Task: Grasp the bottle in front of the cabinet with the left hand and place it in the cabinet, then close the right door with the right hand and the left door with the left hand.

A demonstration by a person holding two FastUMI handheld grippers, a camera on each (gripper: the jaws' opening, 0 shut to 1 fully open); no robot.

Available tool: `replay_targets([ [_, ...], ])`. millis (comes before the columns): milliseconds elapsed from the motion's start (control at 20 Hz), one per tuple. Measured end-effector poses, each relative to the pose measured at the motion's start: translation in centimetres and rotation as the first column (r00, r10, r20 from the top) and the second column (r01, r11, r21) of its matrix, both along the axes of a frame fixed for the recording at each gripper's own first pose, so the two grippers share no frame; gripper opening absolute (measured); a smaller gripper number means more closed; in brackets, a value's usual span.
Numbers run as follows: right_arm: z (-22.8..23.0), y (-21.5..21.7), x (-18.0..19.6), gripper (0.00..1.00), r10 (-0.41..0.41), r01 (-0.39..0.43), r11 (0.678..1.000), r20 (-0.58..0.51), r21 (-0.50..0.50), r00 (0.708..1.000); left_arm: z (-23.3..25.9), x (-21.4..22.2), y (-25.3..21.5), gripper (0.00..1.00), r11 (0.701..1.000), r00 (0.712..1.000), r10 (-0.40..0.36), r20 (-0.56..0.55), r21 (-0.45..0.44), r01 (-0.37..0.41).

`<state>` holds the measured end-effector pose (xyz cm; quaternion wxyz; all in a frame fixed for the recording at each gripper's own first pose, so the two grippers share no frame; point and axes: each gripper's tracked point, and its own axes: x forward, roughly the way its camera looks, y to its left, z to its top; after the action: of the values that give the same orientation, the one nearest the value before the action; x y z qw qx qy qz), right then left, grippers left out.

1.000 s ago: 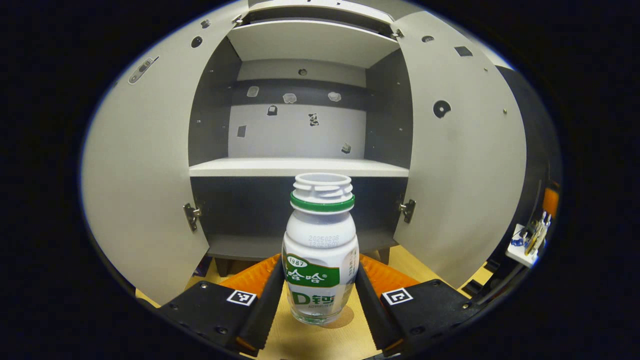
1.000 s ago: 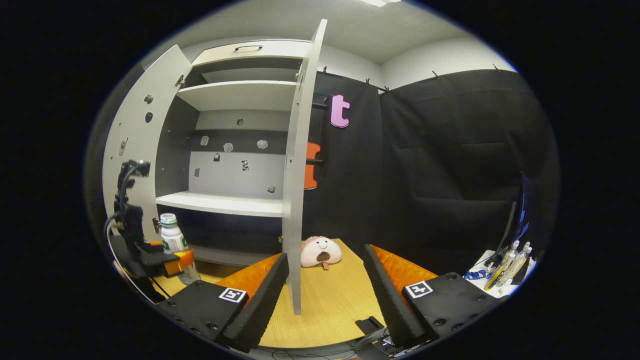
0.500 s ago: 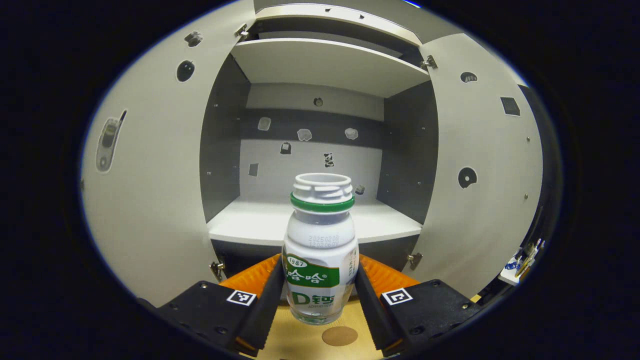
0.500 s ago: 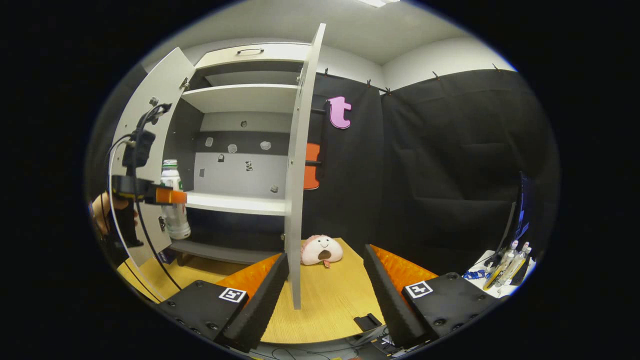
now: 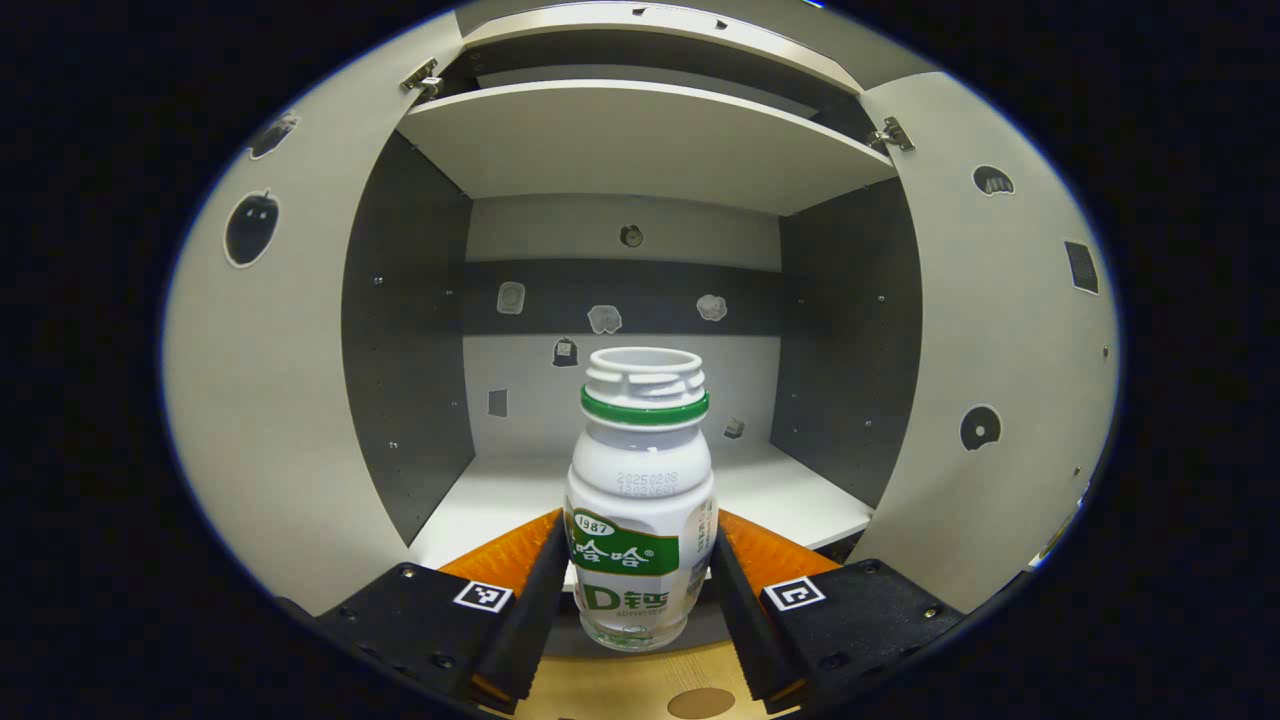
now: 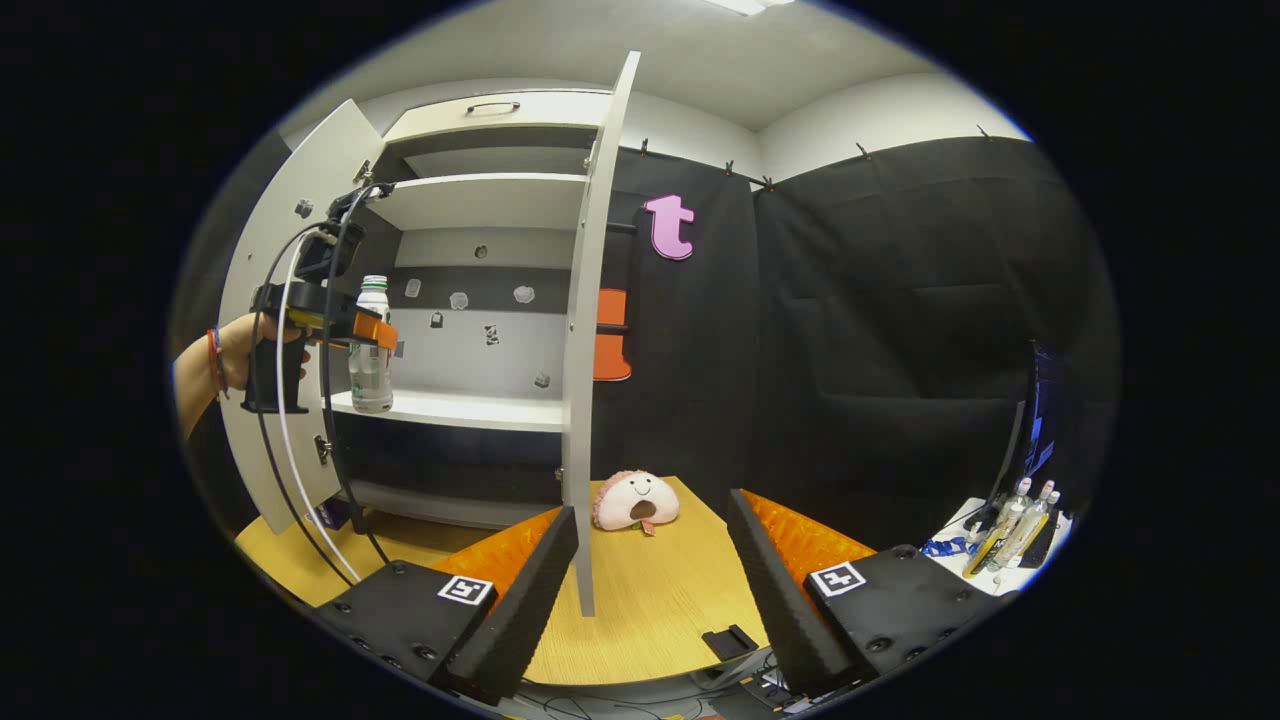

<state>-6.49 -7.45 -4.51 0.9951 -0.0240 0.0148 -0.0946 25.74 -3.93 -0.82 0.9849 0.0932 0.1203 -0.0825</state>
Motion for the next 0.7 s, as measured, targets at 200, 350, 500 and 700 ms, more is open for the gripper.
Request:
replay_targets([
  [200,-0.1,-1.2,0.2,0.99,-0.028,0.028,1.000,-0.005,0.014,1.000,-0.5,3.0,0.1,0.77,1.000,0.999,0.023,-0.023,-0.019,-0.023],
  [350,-0.2,-2.0,0.5,0.99,-0.049,0.049,0.999,-0.009,0.020,0.999,-0.6,5.4,0.5,0.77,0.999,0.999,0.039,-0.029,0.003,-0.039],
  [500,-0.6,-2.4,1.2,0.99,-0.065,0.065,0.997,-0.018,0.034,0.998,-0.9,7.6,0.4,0.77,0.999,0.998,0.044,-0.041,0.008,-0.044],
  [700,-0.7,-2.6,2.0,0.99,-0.079,0.079,0.996,-0.021,0.040,0.997,-2.5,9.5,-0.2,0.77,0.999,0.996,0.043,-0.077,0.029,-0.041],
])
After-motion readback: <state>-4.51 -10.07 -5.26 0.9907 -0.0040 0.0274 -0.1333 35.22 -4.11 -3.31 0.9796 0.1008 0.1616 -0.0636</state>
